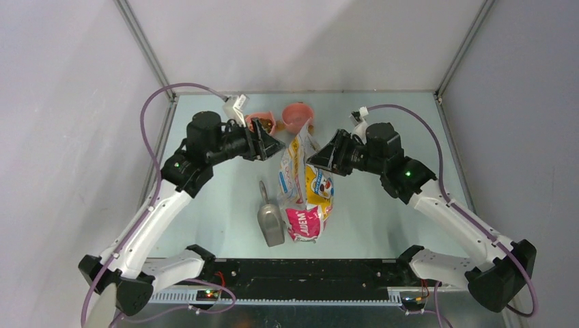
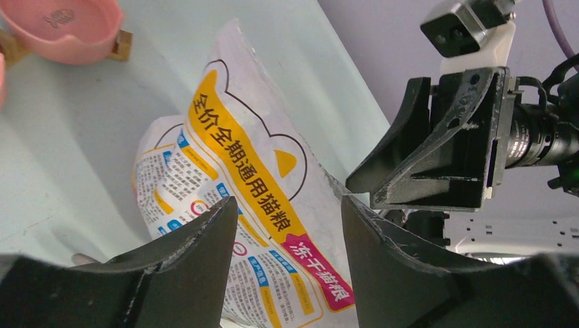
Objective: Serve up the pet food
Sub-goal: Move the pet food bag to the center of the board.
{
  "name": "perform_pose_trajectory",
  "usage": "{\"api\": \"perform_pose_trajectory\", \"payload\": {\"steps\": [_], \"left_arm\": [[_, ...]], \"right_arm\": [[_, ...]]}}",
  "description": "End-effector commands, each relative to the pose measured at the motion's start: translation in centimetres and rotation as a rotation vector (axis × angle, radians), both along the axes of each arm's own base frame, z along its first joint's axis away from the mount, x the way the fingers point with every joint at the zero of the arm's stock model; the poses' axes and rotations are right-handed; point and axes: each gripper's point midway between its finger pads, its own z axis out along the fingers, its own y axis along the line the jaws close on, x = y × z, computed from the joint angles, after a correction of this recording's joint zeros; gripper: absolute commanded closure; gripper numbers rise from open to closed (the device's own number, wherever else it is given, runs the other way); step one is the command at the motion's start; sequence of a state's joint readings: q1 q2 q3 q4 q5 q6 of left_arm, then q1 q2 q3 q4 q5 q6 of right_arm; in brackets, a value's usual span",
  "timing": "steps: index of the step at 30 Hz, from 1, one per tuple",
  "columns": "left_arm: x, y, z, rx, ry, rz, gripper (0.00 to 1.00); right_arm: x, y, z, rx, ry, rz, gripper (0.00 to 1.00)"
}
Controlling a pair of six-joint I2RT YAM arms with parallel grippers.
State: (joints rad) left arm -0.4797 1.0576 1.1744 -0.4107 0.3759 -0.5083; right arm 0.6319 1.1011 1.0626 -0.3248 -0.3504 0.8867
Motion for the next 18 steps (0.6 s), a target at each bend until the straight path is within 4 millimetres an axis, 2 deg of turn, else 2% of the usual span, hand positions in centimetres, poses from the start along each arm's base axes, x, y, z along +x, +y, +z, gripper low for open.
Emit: {"api": "perform_pose_trajectory", "payload": {"steps": [1,10,18], "left_arm": [[-0.5,-1.7,1.0,-0.036,-0.025,-0.054,0.37],[-0.3,-2.3,0.9,-0.043,-0.020,-0.061,0.39],[-0.1,-2.7,0.5,-0.045,-0.008,-0.073,0.39]], "right_arm": [[0.5,1.6,3.8,0.107,-0.062,0.020,0.53],[1.2,1.9,2.7,0.090,-0.033,0.007,0.73],[1.6,2.2,2.1,0.080,-0.026,0.010,0.77]]}}
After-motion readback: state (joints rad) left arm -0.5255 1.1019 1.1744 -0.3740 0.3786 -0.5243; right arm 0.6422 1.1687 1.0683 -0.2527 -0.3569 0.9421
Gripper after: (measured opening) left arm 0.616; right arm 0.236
